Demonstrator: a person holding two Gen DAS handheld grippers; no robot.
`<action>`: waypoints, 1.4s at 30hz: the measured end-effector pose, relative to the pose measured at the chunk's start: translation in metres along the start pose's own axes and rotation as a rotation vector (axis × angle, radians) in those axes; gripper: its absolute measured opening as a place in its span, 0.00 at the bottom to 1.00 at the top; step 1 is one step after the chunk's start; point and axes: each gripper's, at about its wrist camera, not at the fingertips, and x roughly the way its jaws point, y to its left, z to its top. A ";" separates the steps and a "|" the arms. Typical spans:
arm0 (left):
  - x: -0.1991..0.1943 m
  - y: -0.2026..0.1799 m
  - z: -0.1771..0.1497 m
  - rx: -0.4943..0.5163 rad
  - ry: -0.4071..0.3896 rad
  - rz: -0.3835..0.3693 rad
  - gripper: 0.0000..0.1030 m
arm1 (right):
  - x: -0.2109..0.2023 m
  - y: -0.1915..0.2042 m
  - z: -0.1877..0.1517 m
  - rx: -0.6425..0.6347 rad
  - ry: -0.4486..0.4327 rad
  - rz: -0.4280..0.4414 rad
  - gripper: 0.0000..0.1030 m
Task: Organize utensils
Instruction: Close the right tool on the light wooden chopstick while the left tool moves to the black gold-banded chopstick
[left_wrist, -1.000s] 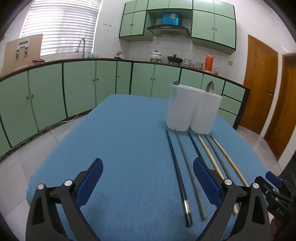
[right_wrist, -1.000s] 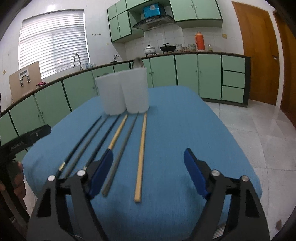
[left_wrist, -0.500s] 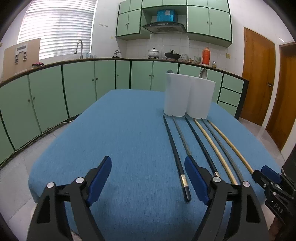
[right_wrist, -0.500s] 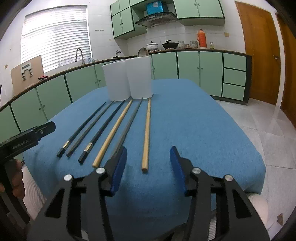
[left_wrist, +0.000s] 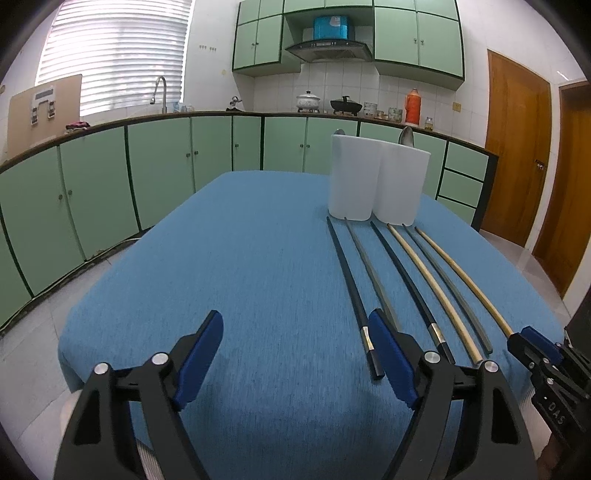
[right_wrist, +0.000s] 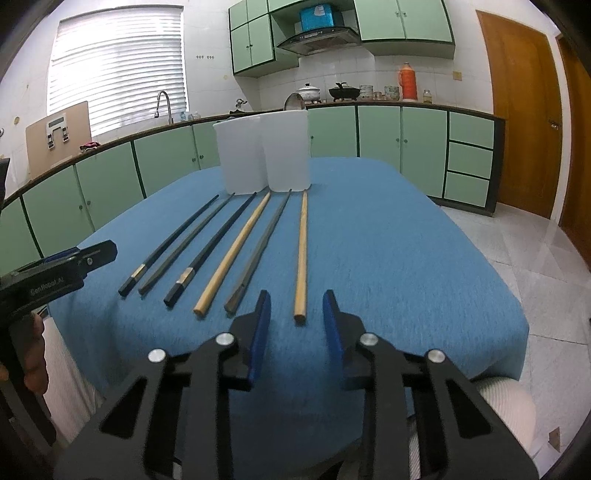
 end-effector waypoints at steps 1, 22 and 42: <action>0.000 0.000 0.000 0.000 0.001 -0.001 0.77 | 0.001 0.000 0.000 -0.002 0.004 0.001 0.21; 0.004 -0.009 -0.007 0.028 0.036 -0.021 0.53 | 0.001 -0.003 -0.003 -0.020 -0.002 -0.027 0.06; 0.016 -0.027 -0.011 0.051 0.083 -0.072 0.37 | -0.001 -0.009 -0.004 0.002 -0.004 0.002 0.06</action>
